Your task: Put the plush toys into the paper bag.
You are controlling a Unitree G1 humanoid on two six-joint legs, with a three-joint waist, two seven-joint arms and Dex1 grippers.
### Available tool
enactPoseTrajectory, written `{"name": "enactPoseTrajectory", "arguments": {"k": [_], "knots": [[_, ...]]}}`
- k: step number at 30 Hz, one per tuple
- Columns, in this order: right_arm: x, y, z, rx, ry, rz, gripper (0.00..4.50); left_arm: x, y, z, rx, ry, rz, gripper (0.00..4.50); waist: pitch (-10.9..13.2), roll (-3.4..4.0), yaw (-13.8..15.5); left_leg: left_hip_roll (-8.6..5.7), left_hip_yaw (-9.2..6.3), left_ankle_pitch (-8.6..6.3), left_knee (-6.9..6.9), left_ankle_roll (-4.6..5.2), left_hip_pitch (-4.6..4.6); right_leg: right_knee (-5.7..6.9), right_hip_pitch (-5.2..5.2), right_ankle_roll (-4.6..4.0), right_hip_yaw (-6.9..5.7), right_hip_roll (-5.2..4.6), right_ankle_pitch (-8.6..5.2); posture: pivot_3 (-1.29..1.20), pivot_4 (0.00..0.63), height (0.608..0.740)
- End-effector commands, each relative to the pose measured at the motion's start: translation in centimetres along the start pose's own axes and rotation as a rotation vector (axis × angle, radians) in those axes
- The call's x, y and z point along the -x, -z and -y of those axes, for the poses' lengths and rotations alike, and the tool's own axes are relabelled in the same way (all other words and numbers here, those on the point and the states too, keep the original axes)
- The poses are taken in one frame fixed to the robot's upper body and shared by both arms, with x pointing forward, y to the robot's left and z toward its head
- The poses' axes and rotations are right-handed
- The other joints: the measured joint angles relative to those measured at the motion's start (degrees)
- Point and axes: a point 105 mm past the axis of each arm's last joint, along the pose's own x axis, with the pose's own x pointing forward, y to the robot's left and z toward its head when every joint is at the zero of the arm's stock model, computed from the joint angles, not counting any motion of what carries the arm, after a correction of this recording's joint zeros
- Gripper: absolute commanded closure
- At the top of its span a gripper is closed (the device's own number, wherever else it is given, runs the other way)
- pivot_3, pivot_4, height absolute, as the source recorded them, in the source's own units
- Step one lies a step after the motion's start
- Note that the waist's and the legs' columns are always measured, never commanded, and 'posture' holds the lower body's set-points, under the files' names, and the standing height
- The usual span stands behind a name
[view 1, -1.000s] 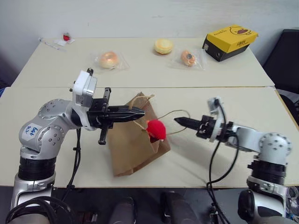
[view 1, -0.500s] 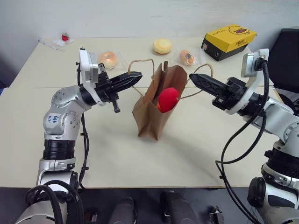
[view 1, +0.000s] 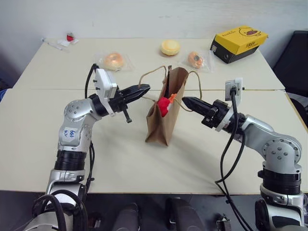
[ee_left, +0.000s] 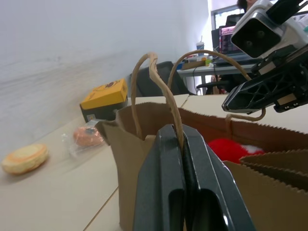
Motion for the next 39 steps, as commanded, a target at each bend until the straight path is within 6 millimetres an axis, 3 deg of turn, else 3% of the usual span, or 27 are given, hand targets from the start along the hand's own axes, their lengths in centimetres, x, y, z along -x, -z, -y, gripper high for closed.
{"name": "enactPoseTrajectory", "arguments": {"k": [1, 5, 8, 14, 18, 23, 25, 27, 31, 35, 39], "knots": [[0.7, -1.7, -1.6, 0.1, -0.071, 0.056, 3.88, 1.1, -1.3, -0.4, 0.018, -0.037, 0.033, 4.31, 0.0, 0.0, -0.13, 0.0, 0.0, 0.0, 0.0, 0.0, 0.01, 0.01, 0.0, 0.0, 0.0, 0.0, 0.0, 0.0, 0.15, 0.74], [1.8, -1.0, -2.1, 0.13, -0.108, -0.018, 2.56, 1.8, -1.9, -0.6, 0.053, -0.056, 0.04, 3.28, 0.0, -0.01, -0.06, 0.0, -0.02, 0.0, 0.0, 0.0, 0.01, 0.0, 0.01, 0.0, -0.01, 0.0, 0.0, 0.0, 0.15, 0.74], [3.3, -1.2, -2.6, 0.129, -0.14, -0.065, 2.09, 3.2, -2.1, 0.1, 0.061, -0.043, 0.012, 2.81, 0.01, 0.0, 0.14, -0.01, -0.01, 0.0, 0.01, 0.0, 0.01, -0.02, 0.03, 0.0, -0.01, -0.01, 0.0, 0.0, 0.15, 0.74], [5.4, -2.3, -2.9, 0.146, -0.154, -0.119, 0.11, 5.7, -1.3, 0.8, 0.103, -0.071, -0.076, 1.0, 0.01, 0.0, 0.06, 0.0, -0.04, -0.02, 0.0, 0.04, 0.04, -0.15, 0.08, 0.0, -0.01, -0.03, 0.0, 0.0, 0.15, 0.74], [6.7, -2.2, -3.1, 0.15, -0.155, -0.191, 0.0, 6.5, -0.8, 1.6, 0.128, -0.076, -0.106, 0.04, 0.01, 0.0, 0.15, 0.0, -0.04, -0.03, -0.01, 0.06, 0.11, -0.2, 0.13, 0.0, 0.0, -0.03, 0.0, 0.0, 0.15, 0.74], [8.1, -1.4, -2.2, 0.193, -0.105, -0.255, 0.0, 7.3, -0.3, 2.1, 0.124, -0.102, -0.136, 0.04, 0.01, 0.0, 1.04, 0.0, -0.03, -0.04, -0.01, 0.08, 0.12, -0.21, 0.17, 0.0, 0.0, -0.03, 0.0, 0.0, 0.15, 0.74], [9.6, 0.5, -1.7, 0.151, -0.094, -0.339, 0.0, 7.5, -0.1, 2.6, 0.124, -0.118, -0.143, 0.04, 0.01, 0.0, 1.3, -0.01, -0.02, -0.04, 0.0, 0.08, 0.13, -0.24, 0.16, 0.0, 0.0, -0.03, 0.0, 0.0, 0.15, 0.74], [10.2, 2.5, 0.3, 0.197, -0.038, -0.342, 0.39, 7.2, -0.2, 3.7, 0.126, -0.143, -0.138, 0.0, -0.01, -0.04, 1.46, 0.0, -0.03, -0.06, -0.06, 0.1, 0.15, -0.24, 0.2, 0.0, -0.01, -0.03, 0.0, 0.0, 0.15, 0.74], [9.0, 4.7, 2.5, 0.376, 0.013, -0.29, 1.6, 7.0, 0.4, 5.3, 0.139, -0.154, -0.166, 0.0, -0.01, -0.04, 1.27, -0.02, 0.01, -0.09, 0.05, 0.16, 0.19, -0.29, 0.3, 0.12, 0.04, -0.03, 0.07, 0.0, 0.15, 0.74], [7.0, 7.6, 2.8, 0.493, -0.017, -0.328, 3.05, 6.1, 0.7, 6.1, 0.16, -0.172, -0.154, 0.0, 0.01, 0.02, 1.18, -0.03, 0.08, -0.04, 0.0, 0.09, 0.42, -0.26, 0.36, 0.11, 0.11, -0.01, 0.06, 0.0, 0.15, 0.74], [5.5, 8.5, 2.3, 0.516, -0.043, -0.318, 4.46, 5.2, 1.0, 6.5, 0.158, -0.199, -0.152, 0.0, 0.01, 0.02, 1.36, -0.03, 0.07, -0.03, 0.0, 0.06, 0.41, -0.26, 0.36, 0.11, 0.11, 0.0, 0.06, 0.0, 0.15, 0.74]]}}
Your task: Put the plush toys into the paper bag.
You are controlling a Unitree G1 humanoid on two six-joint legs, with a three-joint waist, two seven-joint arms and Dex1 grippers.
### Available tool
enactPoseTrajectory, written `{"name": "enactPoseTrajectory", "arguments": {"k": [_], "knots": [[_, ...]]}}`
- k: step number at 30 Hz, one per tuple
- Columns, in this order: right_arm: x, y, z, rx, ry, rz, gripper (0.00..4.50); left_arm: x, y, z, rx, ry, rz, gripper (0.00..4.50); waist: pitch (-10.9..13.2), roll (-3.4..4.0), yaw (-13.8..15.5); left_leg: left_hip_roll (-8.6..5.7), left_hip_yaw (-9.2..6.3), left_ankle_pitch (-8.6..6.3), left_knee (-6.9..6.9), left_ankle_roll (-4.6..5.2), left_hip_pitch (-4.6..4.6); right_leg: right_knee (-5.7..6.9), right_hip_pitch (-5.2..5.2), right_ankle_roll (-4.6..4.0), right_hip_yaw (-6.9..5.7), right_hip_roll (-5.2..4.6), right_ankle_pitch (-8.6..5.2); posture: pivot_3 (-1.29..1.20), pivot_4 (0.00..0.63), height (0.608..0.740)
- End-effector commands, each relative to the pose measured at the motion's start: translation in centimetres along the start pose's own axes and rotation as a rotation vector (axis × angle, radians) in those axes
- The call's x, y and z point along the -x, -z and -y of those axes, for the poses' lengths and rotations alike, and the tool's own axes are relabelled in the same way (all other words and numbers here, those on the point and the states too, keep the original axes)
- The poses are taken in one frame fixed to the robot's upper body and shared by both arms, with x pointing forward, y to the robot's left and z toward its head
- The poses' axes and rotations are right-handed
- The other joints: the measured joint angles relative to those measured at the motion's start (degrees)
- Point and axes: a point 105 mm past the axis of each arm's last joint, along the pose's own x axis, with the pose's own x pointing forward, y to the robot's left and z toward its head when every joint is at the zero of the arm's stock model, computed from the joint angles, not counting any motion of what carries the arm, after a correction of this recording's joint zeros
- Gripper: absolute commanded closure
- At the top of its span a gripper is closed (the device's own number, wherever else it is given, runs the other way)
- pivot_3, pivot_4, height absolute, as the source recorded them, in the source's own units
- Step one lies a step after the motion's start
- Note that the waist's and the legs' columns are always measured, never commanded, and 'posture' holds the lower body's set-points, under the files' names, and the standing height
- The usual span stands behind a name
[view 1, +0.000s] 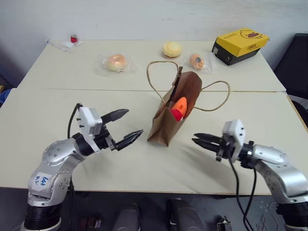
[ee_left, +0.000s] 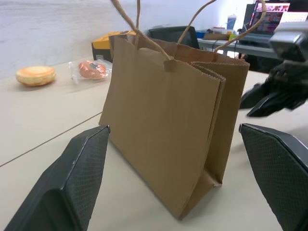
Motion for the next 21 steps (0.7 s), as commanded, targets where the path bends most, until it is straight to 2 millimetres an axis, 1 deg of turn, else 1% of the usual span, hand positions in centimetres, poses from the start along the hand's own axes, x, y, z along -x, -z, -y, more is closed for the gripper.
{"name": "enactPoseTrajectory", "arguments": {"k": [1, 3, 5, 9, 12, 14, 18, 21], "knots": [[-1.5, -1.5, -0.4, 0.075, 0.003, 0.061, 4.46, -1.0, -0.5, 0.5, -0.04, -0.045, 0.024, 0.0, 0.0, 0.0, 0.06, 0.0, -0.01, 0.0, 0.0, 0.0, -0.01, -0.01, 0.0, 0.0, -0.01, 0.0, 0.0, 0.0, 0.15, 0.74], [-2.9, -1.8, -1.0, 0.099, -0.02, 0.068, 4.46, -1.9, -0.1, 1.2, -0.026, -0.062, 0.035, 0.0, 0.0, 0.0, 0.04, -0.01, -0.01, 0.0, 0.01, 0.0, 0.0, -0.04, 0.03, 0.0, 0.0, -0.01, 0.0, 0.0, 0.15, 0.74], [-3.7, -2.3, -0.9, 0.106, -0.01, 0.088, 4.46, -2.5, 0.1, 1.8, -0.015, -0.062, 0.041, 0.0, 0.0, 0.0, 0.03, -0.01, -0.01, 0.0, 0.01, 0.0, 0.02, -0.02, 0.04, 0.0, -0.02, -0.01, 0.0, 0.0, 0.15, 0.74], [-4.5, -3.2, -0.5, 0.128, 0.02, 0.12, 4.46, -3.2, 0.6, 2.3, -0.039, -0.036, 0.021, 0.0, 0.0, 0.0, 0.03, -0.01, -0.04, 0.01, 0.01, -0.02, 0.01, -0.02, 0.03, 0.0, -0.04, 0.0, 0.0, 0.0, 0.15, 0.74], [-5.0, -3.5, -0.6, 0.12, 0.025, 0.13, 4.46, -3.7, 0.9, 2.8, -0.067, -0.014, 0.005, 0.0, 0.0, 0.0, 0.03, -0.01, -0.03, 0.01, 0.01, -0.02, 0.0, -0.03, 0.03, 0.0, -0.04, 0.0, 0.0, 0.0, 0.15, 0.74], [-5.4, -3.6, -1.0, 0.114, 0.018, 0.133, 4.46, -4.1, 0.9, 2.6, -0.062, -0.038, 0.015, 0.0, 0.0, 0.0, 0.01, -0.01, -0.04, 0.01, 0.01, -0.02, 0.01, -0.02, 0.03, 0.0, -0.04, 0.0, 0.0, 0.0, 0.15, 0.74], [-6.4, -3.5, -1.4, 0.113, 0.01, 0.136, 4.46, -5.0, 0.9, 1.6, -0.062, -0.119, 0.033, 0.0, 0.0, 0.0, 0.02, -0.01, -0.03, 0.01, 0.01, -0.01, 0.01, -0.01, 0.03, 0.0, -0.04, 0.0, 0.0, 0.0, 0.15, 0.74], [-6.8, -3.5, -1.5, 0.118, 0.006, 0.135, 4.46, -5.5, 0.8, 1.8, -0.043, -0.116, 0.054, 0.0, 0.0, 0.0, 0.0, -0.01, -0.03, 0.01, 0.02, -0.01, 0.0, 0.0, 0.03, 0.0, -0.04, 0.0, 0.0, 0.0, 0.15, 0.74]]}}
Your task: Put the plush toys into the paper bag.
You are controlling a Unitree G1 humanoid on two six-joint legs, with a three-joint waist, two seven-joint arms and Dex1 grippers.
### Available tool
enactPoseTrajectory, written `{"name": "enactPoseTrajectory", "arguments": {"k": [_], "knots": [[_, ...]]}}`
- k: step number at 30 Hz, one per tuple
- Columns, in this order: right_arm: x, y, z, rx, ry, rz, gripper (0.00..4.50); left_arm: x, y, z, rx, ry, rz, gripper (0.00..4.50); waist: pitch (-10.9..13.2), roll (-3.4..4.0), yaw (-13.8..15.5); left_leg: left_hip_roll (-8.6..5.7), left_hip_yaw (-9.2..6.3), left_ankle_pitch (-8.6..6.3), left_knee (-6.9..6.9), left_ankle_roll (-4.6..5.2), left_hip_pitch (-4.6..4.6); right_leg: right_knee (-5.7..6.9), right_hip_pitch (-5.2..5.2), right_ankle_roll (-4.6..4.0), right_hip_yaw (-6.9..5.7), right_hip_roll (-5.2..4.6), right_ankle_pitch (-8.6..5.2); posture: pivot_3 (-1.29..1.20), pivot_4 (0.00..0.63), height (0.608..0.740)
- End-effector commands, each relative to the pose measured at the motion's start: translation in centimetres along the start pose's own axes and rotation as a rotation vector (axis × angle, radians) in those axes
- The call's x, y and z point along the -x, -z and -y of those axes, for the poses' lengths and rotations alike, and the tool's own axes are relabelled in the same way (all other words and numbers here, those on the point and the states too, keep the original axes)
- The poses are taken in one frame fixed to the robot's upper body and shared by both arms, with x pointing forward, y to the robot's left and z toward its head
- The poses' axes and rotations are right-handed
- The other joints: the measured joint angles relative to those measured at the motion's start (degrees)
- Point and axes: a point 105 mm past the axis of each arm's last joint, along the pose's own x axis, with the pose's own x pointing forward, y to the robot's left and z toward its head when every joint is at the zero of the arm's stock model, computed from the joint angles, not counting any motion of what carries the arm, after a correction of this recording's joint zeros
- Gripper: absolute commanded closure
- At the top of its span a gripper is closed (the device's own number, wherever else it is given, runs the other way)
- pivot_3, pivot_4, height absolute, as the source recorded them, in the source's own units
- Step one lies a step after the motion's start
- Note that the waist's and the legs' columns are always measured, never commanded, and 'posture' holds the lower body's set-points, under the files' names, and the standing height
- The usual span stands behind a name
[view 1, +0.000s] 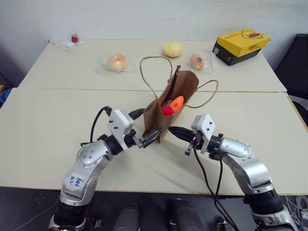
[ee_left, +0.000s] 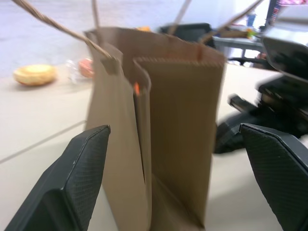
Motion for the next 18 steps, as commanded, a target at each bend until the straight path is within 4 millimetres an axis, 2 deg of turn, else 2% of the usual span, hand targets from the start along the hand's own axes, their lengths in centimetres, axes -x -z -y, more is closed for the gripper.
{"name": "enactPoseTrajectory", "arguments": {"k": [1, 6, 16, 18], "knots": [[-0.4, -0.8, 0.1, 0.031, 0.001, 0.024, 4.46, -0.6, -0.5, 0.5, -0.003, 0.011, 0.036, 0.0, 0.0, 0.0, -0.01, 0.0, 0.0, 0.0, 0.0, 0.0, 0.01, 0.02, 0.0, 0.0, -0.01, 0.0, 0.0, 0.0, 0.15, 0.74], [-1.1, -0.8, -0.4, 0.046, -0.019, 0.026, 4.46, -1.5, -0.5, 0.3, 0.001, -0.003, 0.047, 0.0, 0.0, 0.0, -0.02, 0.0, 0.0, 0.0, 0.0, 0.0, 0.0, 0.0, 0.0, 0.0, -0.01, 0.0, 0.0, 0.0, 0.15, 0.74], [-2.0, -0.8, -1.0, 0.07, -0.043, 0.035, 4.46, -2.5, 1.4, -0.5, -0.025, -0.064, -0.002, 0.0, 0.0, 0.0, -0.02, -0.01, 0.0, 0.0, 0.01, -0.01, 0.0, 0.06, 0.0, 0.0, -0.02, 0.01, 0.0, 0.0, 0.15, 0.74], [-2.0, -0.9, -1.0, 0.068, -0.041, 0.038, 4.5, -2.3, 1.6, -0.7, -0.027, -0.072, -0.008, 0.4, 0.0, 0.0, -0.02, -0.01, 0.0, 0.0, 0.01, -0.01, 0.0, 0.06, 0.0, 0.0, -0.02, 0.01, 0.0, 0.0, 0.15, 0.74]]}}
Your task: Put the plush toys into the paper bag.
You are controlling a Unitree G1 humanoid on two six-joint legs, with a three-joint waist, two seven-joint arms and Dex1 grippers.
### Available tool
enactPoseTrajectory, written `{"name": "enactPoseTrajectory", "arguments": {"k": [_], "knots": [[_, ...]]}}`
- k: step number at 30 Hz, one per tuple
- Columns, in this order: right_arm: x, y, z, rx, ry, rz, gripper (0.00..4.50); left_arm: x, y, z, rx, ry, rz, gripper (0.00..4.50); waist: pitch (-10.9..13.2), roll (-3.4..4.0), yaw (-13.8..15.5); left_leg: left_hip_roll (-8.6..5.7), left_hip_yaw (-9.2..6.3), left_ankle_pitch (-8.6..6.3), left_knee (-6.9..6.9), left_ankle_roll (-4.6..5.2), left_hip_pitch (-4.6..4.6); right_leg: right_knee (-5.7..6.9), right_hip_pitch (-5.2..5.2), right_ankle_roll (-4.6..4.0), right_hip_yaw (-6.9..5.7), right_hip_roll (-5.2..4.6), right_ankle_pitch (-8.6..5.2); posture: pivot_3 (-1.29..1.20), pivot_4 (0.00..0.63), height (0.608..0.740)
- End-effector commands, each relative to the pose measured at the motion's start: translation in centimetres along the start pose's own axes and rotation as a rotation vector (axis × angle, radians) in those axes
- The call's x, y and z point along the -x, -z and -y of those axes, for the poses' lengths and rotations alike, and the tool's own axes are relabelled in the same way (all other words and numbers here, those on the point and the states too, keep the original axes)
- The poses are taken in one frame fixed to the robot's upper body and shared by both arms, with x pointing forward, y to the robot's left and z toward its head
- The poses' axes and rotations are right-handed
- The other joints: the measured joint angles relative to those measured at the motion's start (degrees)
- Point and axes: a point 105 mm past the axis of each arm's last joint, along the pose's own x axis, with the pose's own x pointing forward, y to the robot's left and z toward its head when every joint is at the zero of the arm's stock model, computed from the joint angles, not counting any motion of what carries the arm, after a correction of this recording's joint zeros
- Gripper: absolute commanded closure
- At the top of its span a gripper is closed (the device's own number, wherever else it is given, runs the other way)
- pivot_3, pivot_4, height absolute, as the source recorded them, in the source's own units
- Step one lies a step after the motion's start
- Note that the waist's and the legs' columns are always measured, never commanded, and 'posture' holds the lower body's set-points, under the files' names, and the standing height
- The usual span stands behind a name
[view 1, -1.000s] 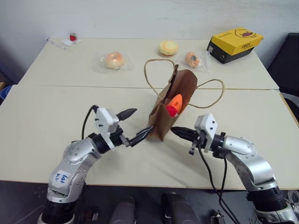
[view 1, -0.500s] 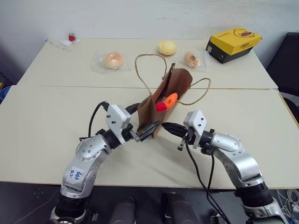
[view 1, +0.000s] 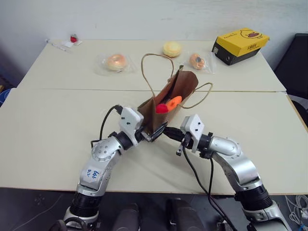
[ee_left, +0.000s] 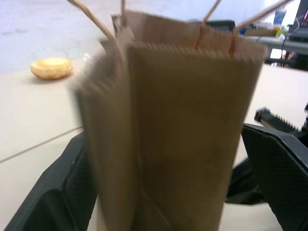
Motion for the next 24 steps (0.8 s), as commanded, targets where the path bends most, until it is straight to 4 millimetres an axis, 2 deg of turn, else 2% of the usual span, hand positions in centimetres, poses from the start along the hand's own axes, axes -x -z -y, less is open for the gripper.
{"name": "enactPoseTrajectory", "arguments": {"k": [1, 10, 13, 15, 18, 21, 24], "knots": [[-0.2, -0.9, -0.2, 0.025, -0.008, 0.04, 4.5, 0.1, -0.6, -0.3, -0.033, -0.017, 0.031, 0.6, 0.0, 0.0, 0.01, 0.0, 0.0, 0.0, 0.0, 0.0, 0.0, 0.0, 0.0, 0.0, 0.0, 0.0, 0.0, 0.0, 0.15, 0.74], [-0.1, -0.9, -0.1, 0.027, -0.004, 0.038, 4.5, 0.6, -0.6, -1.0, -0.053, 0.027, 0.04, 3.37, 0.0, 0.0, -0.02, 0.0, 0.0, 0.0, 0.0, 0.0, 0.01, 0.0, 0.0, 0.0, 0.0, 0.0, 0.0, 0.0, 0.15, 0.74], [0.4, -0.8, -0.1, 0.034, -0.006, 0.033, 4.5, 1.6, -1.2, -0.6, 0.013, 0.176, 0.082, 4.07, 0.0, 0.0, -0.07, 0.0, 0.0, 0.0, 0.0, 0.0, 0.01, -0.03, 0.0, 0.0, -0.01, 0.0, 0.0, 0.0, 0.15, 0.74], [0.9, -1.0, 0.2, 0.042, -0.002, 0.043, 4.5, 2.7, -1.9, -0.4, 0.042, 0.304, 0.1, 4.32, 0.0, 0.0, -0.08, 0.0, -0.01, 0.0, 0.0, -0.01, 0.01, -0.03, -0.01, 0.0, -0.02, -0.01, 0.0, 0.0, 0.15, 0.74], [2.9, -1.6, 0.8, 0.054, 0.012, 0.072, 4.5, 5.2, -2.0, -1.4, 0.044, 0.475, 0.023, 4.35, 0.0, 0.0, -0.15, 0.0, -0.02, 0.0, 0.0, -0.01, 0.0, -0.04, -0.01, -0.01, -0.03, -0.01, -0.01, 0.0, 0.15, 0.74], [4.8, -1.8, 0.6, 0.037, -0.011, 0.069, 4.5, 5.8, -2.0, -2.8, 0.002, 0.507, -0.017, 4.35, 0.0, 0.02, 0.27, -0.02, -0.03, 0.01, 0.01, -0.01, 0.0, -0.06, 0.01, -0.02, -0.04, -0.04, -0.01, 0.0, 0.15, 0.74], [7.9, -1.4, 0.2, 0.005, -0.038, 0.01, 4.5, 5.6, -2.6, -3.9, -0.041, 0.555, -0.011, 4.35, 0.01, 0.02, 0.82, -0.07, -0.18, -0.02, 0.02, 0.06, 0.02, -0.24, 0.19, -0.02, -0.18, -0.12, -0.01, 0.0, 0.15, 0.74]]}}
